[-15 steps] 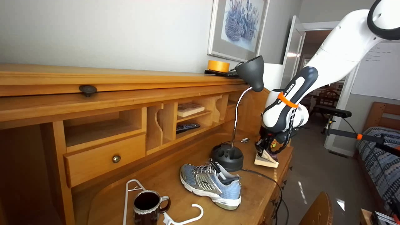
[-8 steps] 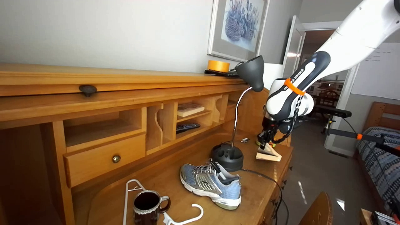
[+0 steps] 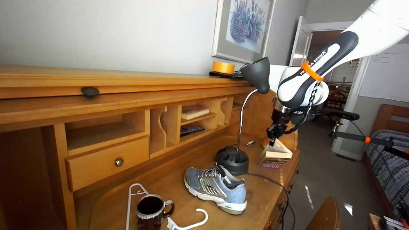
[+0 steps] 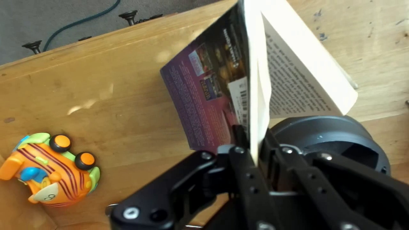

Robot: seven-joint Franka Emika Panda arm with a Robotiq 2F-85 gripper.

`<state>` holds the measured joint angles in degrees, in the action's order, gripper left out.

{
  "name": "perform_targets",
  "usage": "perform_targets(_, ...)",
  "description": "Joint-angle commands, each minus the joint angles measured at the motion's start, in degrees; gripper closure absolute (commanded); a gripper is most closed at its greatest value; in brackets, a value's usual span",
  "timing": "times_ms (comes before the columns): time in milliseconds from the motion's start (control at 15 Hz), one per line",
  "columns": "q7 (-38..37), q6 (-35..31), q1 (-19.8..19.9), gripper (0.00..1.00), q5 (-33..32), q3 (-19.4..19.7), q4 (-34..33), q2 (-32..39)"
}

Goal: Put the book on top of the mug

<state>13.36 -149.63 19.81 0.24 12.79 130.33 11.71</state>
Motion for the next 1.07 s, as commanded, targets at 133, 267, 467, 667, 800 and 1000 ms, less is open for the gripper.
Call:
perform_targets(133,-1.6,7.9,-1.3,0.96,1.9,0.4,1.3,-6.5)
perform_targets(267,-1.6,10.8,-1.6,0.96,3.1,0.4,1.1,-8.1)
perform_targets(467,-2.1,15.9,-2.5,0.96,5.4,0.2,0.7,-10.7)
perform_targets(667,-3.4,18.8,-4.0,0.96,6.2,-0.2,0.3,-12.9)
perform_targets(800,-4.1,18.9,-5.2,0.96,5.8,-0.8,0.5,-14.4)
perform_targets(1000,-5.7,17.5,-7.3,0.96,5.4,-2.1,0.6,-16.0)
